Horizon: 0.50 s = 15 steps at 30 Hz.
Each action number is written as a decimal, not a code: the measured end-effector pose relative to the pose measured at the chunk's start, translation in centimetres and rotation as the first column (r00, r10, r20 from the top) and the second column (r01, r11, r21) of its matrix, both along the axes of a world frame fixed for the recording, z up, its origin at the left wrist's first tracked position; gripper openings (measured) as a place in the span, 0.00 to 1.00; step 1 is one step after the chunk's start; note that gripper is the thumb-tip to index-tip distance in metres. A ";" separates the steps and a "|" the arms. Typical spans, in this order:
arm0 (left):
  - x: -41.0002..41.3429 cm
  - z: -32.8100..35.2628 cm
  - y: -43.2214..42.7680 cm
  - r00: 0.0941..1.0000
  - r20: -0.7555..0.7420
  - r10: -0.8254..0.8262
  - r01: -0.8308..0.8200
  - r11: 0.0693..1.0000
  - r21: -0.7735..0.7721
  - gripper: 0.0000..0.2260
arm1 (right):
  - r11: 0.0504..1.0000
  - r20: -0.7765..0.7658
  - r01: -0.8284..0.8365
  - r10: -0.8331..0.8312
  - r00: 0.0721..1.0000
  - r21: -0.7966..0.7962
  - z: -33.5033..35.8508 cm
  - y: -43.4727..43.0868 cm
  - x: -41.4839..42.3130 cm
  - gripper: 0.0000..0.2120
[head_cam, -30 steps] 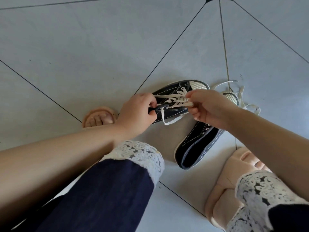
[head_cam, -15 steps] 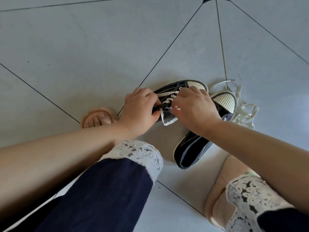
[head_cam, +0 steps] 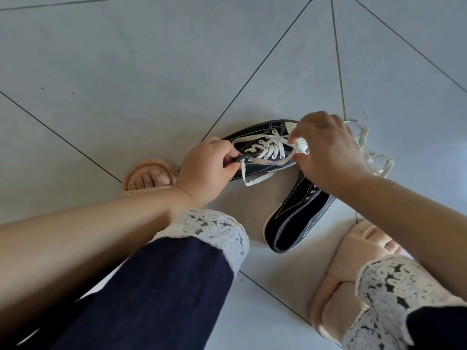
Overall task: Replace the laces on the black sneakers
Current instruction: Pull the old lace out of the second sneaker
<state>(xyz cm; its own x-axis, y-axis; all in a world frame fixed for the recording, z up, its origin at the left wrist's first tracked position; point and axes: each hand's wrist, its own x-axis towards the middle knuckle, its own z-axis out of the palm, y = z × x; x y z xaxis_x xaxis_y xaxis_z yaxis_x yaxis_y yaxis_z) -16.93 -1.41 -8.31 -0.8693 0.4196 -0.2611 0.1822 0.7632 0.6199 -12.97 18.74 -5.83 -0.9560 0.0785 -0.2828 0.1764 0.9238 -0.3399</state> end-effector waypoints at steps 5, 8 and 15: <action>-0.2 0.0 0.1 1.000 0.021 -0.007 0.007 1.000 -0.002 0.07 | 0.967 0.032 -0.248 0.246 0.969 0.064 -0.2 -3.1 0.1 0.18; -0.2 0.1 0.1 1.000 0.028 -0.001 0.001 1.000 0.005 0.08 | 0.961 -0.007 -0.253 0.255 0.967 0.109 -0.8 -3.7 0.0 0.15; -0.2 0.1 -0.1 0.999 0.034 -0.015 0.015 1.000 0.007 0.09 | 0.963 -0.094 -0.232 0.246 0.965 0.139 -0.7 -2.2 -0.2 0.03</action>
<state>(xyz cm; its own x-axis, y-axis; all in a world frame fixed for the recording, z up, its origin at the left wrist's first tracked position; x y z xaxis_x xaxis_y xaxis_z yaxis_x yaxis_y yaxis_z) -17.12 -1.52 -8.18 -0.8537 0.4340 -0.2880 0.1718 0.7567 0.6308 -13.20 16.52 -6.49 -0.9757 -0.1277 -0.1783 -0.0863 0.9710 -0.2232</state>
